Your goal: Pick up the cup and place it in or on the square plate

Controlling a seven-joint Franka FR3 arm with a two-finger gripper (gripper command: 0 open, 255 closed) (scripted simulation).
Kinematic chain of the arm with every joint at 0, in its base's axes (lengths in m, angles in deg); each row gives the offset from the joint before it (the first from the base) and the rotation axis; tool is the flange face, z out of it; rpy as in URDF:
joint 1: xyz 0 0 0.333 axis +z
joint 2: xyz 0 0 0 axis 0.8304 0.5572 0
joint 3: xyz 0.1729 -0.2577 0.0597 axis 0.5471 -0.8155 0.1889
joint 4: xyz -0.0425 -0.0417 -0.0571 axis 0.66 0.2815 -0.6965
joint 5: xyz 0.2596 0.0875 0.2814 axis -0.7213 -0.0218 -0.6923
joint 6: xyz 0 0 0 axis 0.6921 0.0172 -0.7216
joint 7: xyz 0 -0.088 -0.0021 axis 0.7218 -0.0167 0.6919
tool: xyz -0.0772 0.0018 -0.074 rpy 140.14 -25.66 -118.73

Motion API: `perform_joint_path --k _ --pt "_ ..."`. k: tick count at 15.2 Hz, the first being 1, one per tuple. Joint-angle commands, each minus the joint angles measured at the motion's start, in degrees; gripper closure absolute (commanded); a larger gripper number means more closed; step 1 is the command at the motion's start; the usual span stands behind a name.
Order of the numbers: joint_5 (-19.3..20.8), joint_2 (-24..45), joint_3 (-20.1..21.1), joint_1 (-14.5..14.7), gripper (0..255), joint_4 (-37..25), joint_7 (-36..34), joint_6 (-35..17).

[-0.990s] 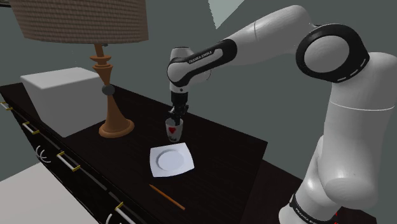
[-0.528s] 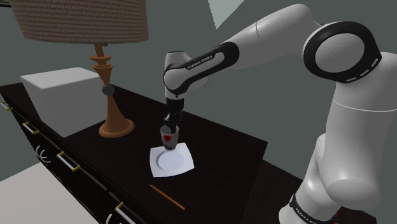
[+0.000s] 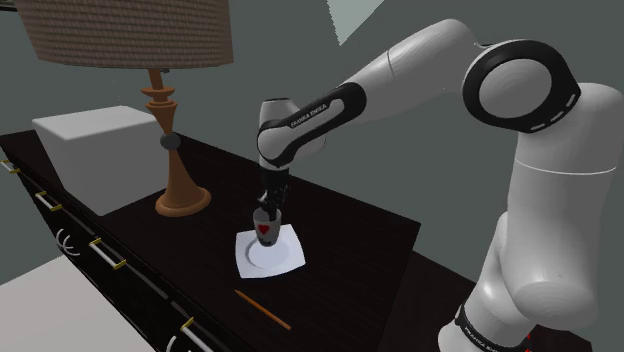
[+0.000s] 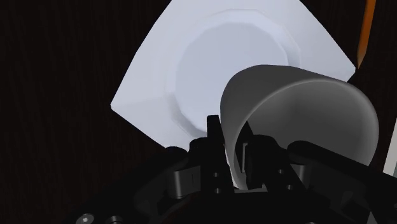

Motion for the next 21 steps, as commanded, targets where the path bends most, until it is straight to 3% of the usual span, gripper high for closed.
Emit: perform_joint_path --k 1,5,13,14,19,21 --pt "-0.18 0.73 0.07 0.02 255 0.71 0.17 -1.48" --pt "-0.59 2.78 0.19 -0.02 255 1.69 0.68 -4.48" --pt "-0.59 2.78 0.19 -0.02 255 1.69 0.68 -4.48" --pt "-0.59 2.78 0.2 -0.02 0 1.7 0.67 -4.48" --pt "-0.59 2.78 0.2 -0.02 0 1.69 0.67 -4.49" --pt "-0.16 0.72 -0.04 -0.15 0 0.38 0.4 -1.11"
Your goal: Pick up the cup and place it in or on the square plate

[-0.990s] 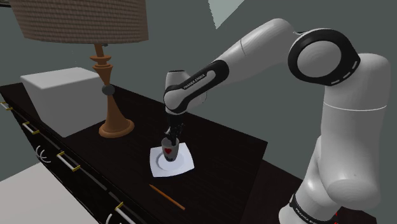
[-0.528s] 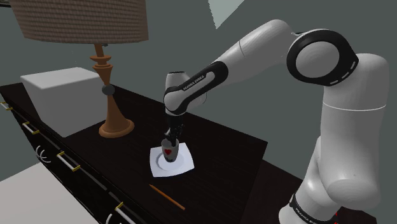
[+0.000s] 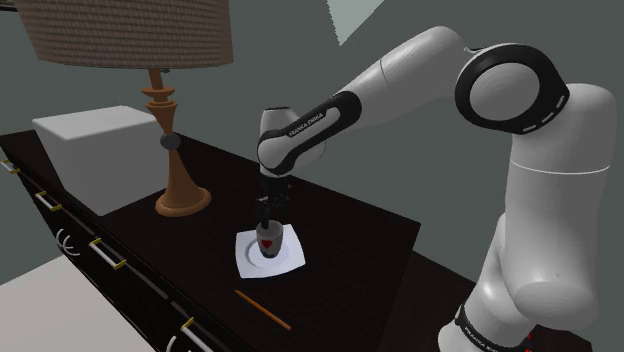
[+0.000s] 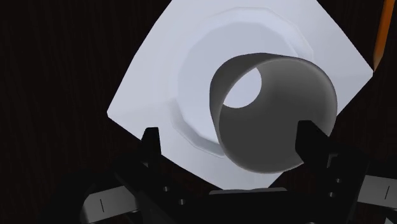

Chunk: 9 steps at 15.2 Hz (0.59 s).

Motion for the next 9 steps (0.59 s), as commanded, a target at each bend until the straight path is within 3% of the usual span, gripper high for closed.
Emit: perform_joint_path --k 1,9 --pt "0.41 -1.94 -0.21 -0.1 0 -1.46 -0.32 3.42" --pt "0.56 -2.64 -0.29 -0.16 0 -2.12 -0.42 4.78"
